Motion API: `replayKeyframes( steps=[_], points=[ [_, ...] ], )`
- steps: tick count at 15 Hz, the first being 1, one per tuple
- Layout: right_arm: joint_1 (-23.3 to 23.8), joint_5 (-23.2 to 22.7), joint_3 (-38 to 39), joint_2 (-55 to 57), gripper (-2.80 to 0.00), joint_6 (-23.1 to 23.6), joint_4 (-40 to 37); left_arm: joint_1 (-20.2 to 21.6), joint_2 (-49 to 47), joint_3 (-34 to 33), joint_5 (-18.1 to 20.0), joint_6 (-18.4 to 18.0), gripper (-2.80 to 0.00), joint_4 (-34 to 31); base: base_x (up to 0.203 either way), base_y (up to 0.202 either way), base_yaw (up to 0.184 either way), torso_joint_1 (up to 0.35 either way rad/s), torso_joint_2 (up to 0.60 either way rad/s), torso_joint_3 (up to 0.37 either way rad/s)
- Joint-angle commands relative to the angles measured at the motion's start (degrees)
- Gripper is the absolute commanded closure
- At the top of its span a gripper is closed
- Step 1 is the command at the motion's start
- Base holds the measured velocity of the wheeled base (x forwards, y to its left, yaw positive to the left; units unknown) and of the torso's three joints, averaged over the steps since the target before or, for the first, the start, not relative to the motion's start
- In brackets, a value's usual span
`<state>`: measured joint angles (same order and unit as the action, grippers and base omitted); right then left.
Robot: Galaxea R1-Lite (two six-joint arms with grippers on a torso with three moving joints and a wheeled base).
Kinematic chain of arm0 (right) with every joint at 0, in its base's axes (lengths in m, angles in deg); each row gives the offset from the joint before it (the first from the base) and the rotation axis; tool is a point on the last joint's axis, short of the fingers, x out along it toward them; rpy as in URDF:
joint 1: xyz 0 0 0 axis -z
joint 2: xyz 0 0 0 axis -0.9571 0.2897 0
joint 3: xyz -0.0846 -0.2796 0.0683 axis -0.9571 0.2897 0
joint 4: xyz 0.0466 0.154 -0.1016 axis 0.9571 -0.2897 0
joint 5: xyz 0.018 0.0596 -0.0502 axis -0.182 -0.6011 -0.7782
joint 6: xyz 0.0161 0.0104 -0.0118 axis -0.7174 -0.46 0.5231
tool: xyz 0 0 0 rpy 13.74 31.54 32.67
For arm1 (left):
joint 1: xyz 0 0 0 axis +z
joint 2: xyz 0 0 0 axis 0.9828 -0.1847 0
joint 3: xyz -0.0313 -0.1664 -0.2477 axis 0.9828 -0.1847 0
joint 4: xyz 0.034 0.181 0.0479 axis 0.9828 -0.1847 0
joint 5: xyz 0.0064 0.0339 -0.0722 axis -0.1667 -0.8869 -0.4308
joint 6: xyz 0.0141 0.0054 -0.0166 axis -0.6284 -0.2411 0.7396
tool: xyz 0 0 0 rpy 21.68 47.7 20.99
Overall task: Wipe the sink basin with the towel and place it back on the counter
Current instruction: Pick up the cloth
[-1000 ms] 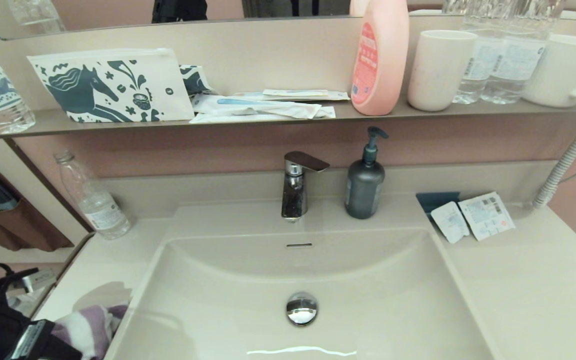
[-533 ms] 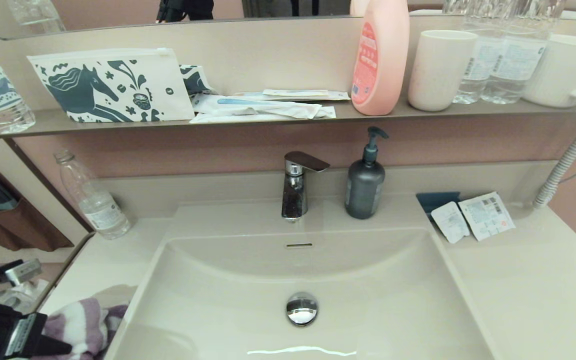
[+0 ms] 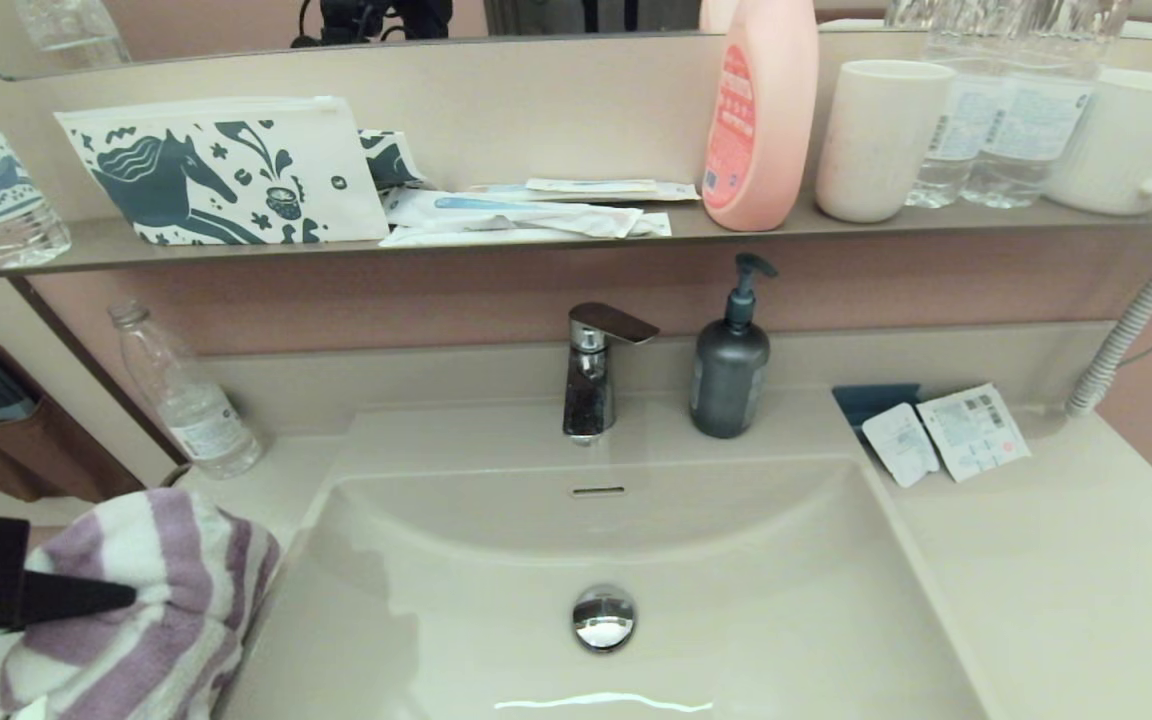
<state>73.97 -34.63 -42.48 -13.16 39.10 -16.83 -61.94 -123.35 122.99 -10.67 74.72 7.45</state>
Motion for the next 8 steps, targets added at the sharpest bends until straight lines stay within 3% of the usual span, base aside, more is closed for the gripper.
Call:
replayKeyframes(
  steps=[1,2,4,6,8],
  points=[
    [0.1,0.0,0.0,0.0,0.00,0.0,0.0,-11.9,2.2,7.7,-2.5,18.6,0.00,-3.2,0.000,0.000,0.000,0.000,0.00,0.000],
    [0.0,0.0,0.0,0.0,0.00,0.0,0.0,-17.6,1.4,9.8,-5.9,26.9,0.00,-3.0,0.000,0.000,0.000,0.000,0.00,0.000],
    [0.0,0.0,0.0,0.0,0.00,0.0,0.0,-28.5,-1.5,11.9,-18.4,37.1,0.00,-0.5,0.000,0.000,0.000,0.000,0.00,0.000],
    [0.0,0.0,0.0,0.0,0.00,0.0,0.0,-37.9,-3.0,14.0,-26.7,42.5,0.00,1.7,0.000,0.000,0.000,0.000,0.00,0.000],
    [0.0,0.0,0.0,0.0,0.00,0.0,0.0,-43.2,-4.0,18.3,-30.4,46.2,0.00,2.6,0.000,0.000,0.000,0.000,0.00,0.000]
  ],
)
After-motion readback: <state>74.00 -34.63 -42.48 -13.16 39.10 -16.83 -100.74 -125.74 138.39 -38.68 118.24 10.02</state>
